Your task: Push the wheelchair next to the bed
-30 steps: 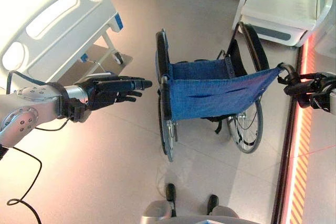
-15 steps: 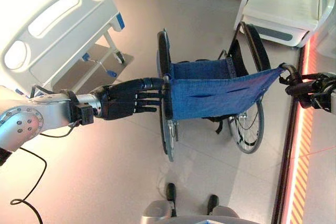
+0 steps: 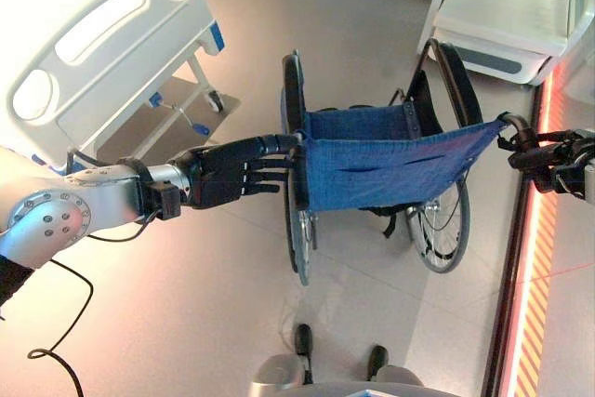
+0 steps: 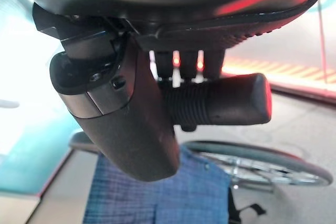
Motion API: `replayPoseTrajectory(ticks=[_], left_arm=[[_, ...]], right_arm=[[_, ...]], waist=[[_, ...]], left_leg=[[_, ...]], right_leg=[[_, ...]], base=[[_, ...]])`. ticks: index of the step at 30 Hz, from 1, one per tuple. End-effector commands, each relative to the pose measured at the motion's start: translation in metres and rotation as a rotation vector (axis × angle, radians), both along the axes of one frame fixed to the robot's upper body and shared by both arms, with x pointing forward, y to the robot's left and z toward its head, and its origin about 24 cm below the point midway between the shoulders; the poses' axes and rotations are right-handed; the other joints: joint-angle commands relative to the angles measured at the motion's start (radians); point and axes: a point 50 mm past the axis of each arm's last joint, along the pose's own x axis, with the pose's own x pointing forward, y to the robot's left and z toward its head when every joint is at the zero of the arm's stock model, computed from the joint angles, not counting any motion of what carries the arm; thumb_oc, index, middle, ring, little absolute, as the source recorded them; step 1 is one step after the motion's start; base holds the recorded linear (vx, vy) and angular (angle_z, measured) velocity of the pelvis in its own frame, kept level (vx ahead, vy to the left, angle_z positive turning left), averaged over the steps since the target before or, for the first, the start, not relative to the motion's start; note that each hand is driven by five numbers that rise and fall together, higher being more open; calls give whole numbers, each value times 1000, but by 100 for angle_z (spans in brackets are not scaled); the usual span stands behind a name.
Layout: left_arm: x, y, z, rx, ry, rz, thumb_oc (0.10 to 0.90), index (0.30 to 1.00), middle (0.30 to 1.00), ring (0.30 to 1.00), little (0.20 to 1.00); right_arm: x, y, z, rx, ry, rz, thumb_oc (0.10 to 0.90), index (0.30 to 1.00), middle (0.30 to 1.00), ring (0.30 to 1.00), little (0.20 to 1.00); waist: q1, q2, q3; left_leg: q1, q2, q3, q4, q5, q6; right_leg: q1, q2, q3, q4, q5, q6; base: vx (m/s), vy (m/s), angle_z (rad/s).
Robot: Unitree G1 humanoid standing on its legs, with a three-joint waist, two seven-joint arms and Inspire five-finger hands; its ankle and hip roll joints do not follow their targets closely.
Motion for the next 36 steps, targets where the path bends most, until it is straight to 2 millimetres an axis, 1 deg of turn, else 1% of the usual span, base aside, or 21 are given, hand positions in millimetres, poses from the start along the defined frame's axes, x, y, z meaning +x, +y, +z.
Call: replayPoseTrajectory(ticks=[1, 3, 6, 9, 12, 18, 20, 26, 28, 33, 34, 36], left_arm=[[4, -6, 9, 16, -1, -118, 800, 900, 900, 900, 900], [1, -4, 5, 74, 53, -172, 800, 900, 900, 900, 900], [-1, -1, 4, 102, 71, -223, 800, 900, 900, 900, 900], [-1, -2, 4, 106, 74, -230, 800, 900, 900, 900, 900], [0, -5, 8, 100, 68, -223, 800, 900, 900, 900, 900], [3, -8, 13, 101, 34, -218, 800, 900, 900, 900, 900], [5, -11, 15, 92, 20, -203, 800, 900, 900, 900, 900], [9, -10, 14, 75, 17, -112, 800, 900, 900, 900, 900], [11, -8, 12, 46, 39, -65, 800, 900, 900, 900, 900], [11, -9, 12, -17, 39, -30, 800, 900, 900, 900, 900], [13, -11, 14, -53, 21, -13, 800, 900, 900, 900, 900], [17, -12, 17, -61, -26, 18, 800, 900, 900, 900, 900]], right_arm=[[15, 14, 64, -66, -232, 54, 400, 300, 300, 300, 300], [16, 15, 67, -66, -237, 56, 400, 300, 300, 300, 300], [16, 14, 68, -66, -241, 58, 400, 300, 300, 300, 300], [17, 13, 63, -65, -238, 60, 400, 300, 300, 300, 300], [17, 13, 61, -63, -237, 60, 400, 300, 300, 300, 300], [18, 14, 60, -59, -237, 63, 400, 300, 300, 300, 300], [20, 17, 57, -56, -233, 63, 400, 300, 300, 300, 300], [23, 19, 52, -44, -225, 56, 400, 300, 300, 300, 300], [24, 20, 52, -41, -219, 51, 400, 300, 300, 300, 300], [24, 22, 51, -41, -217, 47, 400, 300, 300, 300, 300], [24, 22, 51, -40, -216, 48, 400, 300, 300, 300, 300], [24, 22, 49, -40, -208, 49, 400, 300, 300, 300, 300]], waist=[[12, -8, -66], [7, -4, -63], [5, 1, -61], [3, 5, -64], [1, 8, -67], [4, 10, -72], [7, 12, -76], [11, 14, -83], [12, 13, -86], [11, 14, -83], [10, 13, -81], [9, 11, -82]], left_leg=[[22, 31, 32, 3, -59, -89], [22, 31, 33, 3, -59, -89], [22, 32, 36, 3, -59, -89], [23, 33, 41, 3, -61, -89], [24, 33, 42, 3, -61, -91], [26, 33, 42, 3, -62, -91], [27, 31, 38, 3, -63, -91], [31, 29, 33, 3, -64, -90], [31, 28, 31, 3, -64, -91], [27, 29, 29, 3, -62, -92], [28, 30, 29, 3, -62, -92], [30, 29, 29, 3, -63, -91]], right_leg=[[-35, -10, -14, 1, 45, 15], [-39, -10, -10, 1, 48, 16], [-41, -10, -8, 1, 48, 18], [-40, -10, -8, 1, 48, 20], [-40, -12, -8, 1, 47, 21], [-36, -13, -12, 1, 45, 21], [-33, -13, -14, 1, 43, 20], [-26, -12, -18, 1, 40, 16], [-26, -12, -19, 1, 39, 16], [-30, -11, -18, 1, 39, 14], [-30, -10, -16, 1, 40, 14], [-29, -9, -15, 1, 39, 14]], base=[[0, 0, 0], [0, 0, 0], [-3, 4, -1], [0, 5, -2], [0, 0, 0], [0, 0, 0], [0, 0, 0], [0, 0, 0], [0, 0, 0], [0, 0, 0], [0, 0, 0], [0, 0, 0]])
